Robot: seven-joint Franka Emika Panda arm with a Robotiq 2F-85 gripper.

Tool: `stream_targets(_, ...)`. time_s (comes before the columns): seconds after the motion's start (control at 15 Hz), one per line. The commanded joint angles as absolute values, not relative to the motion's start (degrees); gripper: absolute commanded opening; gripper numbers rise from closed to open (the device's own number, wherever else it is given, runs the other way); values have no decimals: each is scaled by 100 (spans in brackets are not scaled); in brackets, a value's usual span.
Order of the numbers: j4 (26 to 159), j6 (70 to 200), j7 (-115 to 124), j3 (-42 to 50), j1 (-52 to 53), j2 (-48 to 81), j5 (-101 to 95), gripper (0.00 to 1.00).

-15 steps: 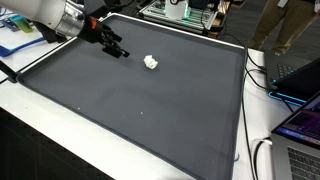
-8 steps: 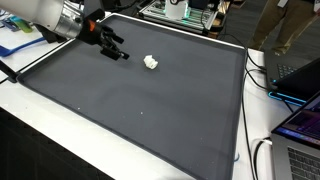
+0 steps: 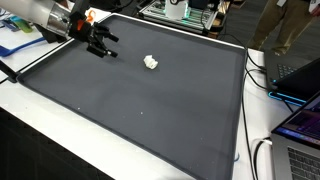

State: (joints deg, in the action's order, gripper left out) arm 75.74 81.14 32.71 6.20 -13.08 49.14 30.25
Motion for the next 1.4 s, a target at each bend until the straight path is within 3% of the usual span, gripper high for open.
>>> stream_targets(0.0, 8721, 8502, 2811, 660, -1413, 4193, 3353, 100)
stream_targets(0.13, 9164, 8616, 2508, 671, -1330, 3883, 3372, 100)
stream_targets(0.2, 8335, 8257, 2759, 715, -1391, 4441, 3273, 100)
stream_targets(0.47, 8833, 8387, 2627, 716, -1290, 4057, 3280, 100)
stream_targets(1.33, 12618, 10516, 643, 253, -15, 301, 1626, 100)
